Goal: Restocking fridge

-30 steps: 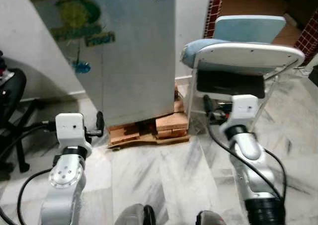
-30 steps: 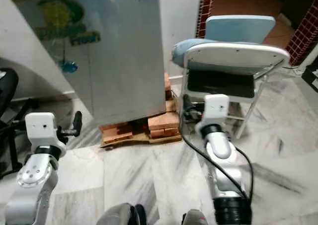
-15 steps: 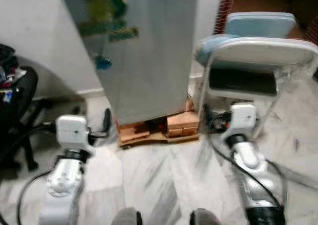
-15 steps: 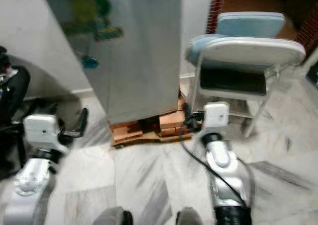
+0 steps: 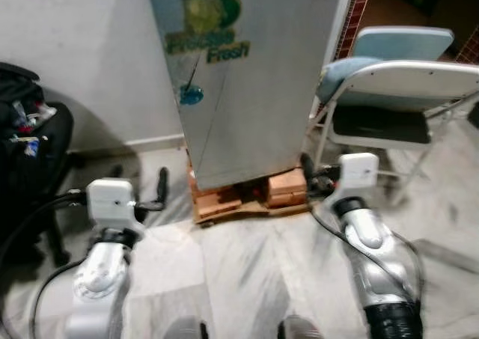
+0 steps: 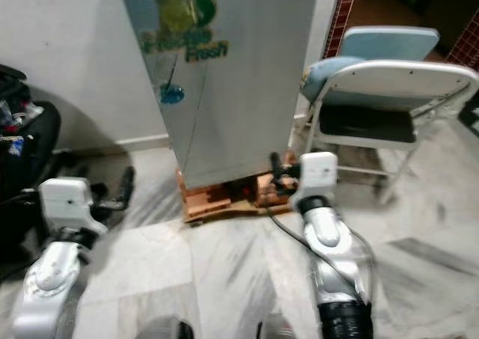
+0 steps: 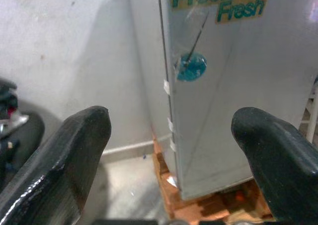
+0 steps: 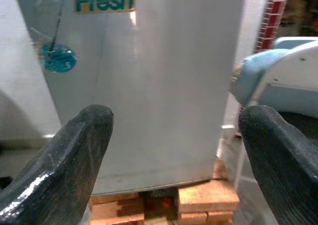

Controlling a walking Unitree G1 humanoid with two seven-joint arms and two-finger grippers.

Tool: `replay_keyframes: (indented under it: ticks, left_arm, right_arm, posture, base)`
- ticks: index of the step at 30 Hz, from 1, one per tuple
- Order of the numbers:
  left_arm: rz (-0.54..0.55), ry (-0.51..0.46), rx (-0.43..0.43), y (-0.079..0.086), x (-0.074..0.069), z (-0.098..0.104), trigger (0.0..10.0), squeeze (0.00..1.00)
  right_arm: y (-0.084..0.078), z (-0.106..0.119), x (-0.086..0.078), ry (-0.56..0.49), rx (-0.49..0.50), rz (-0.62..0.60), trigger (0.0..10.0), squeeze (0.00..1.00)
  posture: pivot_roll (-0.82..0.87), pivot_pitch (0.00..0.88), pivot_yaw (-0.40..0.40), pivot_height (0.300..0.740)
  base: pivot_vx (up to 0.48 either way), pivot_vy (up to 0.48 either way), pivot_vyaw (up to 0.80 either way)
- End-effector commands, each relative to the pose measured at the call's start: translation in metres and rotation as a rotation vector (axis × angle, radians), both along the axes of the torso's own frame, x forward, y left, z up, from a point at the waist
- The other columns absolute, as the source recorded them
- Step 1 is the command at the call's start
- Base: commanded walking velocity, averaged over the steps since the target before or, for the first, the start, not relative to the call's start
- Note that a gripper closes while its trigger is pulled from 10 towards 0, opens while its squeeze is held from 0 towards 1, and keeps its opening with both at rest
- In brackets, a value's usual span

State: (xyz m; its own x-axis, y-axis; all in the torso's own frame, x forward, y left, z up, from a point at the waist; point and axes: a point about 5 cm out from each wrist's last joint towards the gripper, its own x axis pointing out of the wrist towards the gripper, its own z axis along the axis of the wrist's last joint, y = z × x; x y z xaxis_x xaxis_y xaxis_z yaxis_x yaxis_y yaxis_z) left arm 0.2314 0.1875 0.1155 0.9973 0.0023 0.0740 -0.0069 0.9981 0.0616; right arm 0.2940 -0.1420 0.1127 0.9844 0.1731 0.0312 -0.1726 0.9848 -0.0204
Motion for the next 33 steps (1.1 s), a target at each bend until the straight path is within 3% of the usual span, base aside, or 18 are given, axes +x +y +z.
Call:
replay_keyframes:
  ticks: [1,14,20,23,33]
  left_arm:
    - [-0.028,-0.008,-0.006,-0.006,0.001,0.001,10.0,0.0]
    - [-0.019,0.022,-0.045,-0.008,0.0,-0.003,10.0,0.0]
    - [0.002,0.06,-0.02,-0.002,-0.011,-0.013,10.0,0.0]
    - [0.04,0.108,-0.016,0.006,-0.024,-0.024,10.0,0.0]
    - [0.065,0.126,-0.017,0.004,-0.031,-0.027,10.0,0.0]
  right_arm:
    - [-0.013,-0.003,-0.002,0.01,-0.004,-0.038,10.0,0.0]
    - [-0.014,-0.002,-0.003,0.001,-0.014,-0.037,10.0,0.0]
    - [-0.018,-0.003,-0.008,0.004,-0.018,-0.045,10.0,0.0]
    - [-0.022,-0.009,-0.017,0.028,-0.027,-0.046,10.0,0.0]
    - [-0.019,-0.009,-0.014,0.035,-0.037,-0.036,10.0,0.0]
  posture:
    - [-0.03,0.082,0.058,0.74]
    - [-0.04,0.084,0.058,0.74]
    - [-0.03,0.082,0.055,0.74]
    - [-0.02,0.084,0.038,0.74]
    - [-0.01,0.098,0.041,0.74]
  base:
    - [0.315,0.36,-0.8]
    - [0.318,0.36,-0.8]
    - [0.321,0.358,-0.8]
    - [0.315,0.363,-0.75]
    - [0.136,0.42,-0.19]
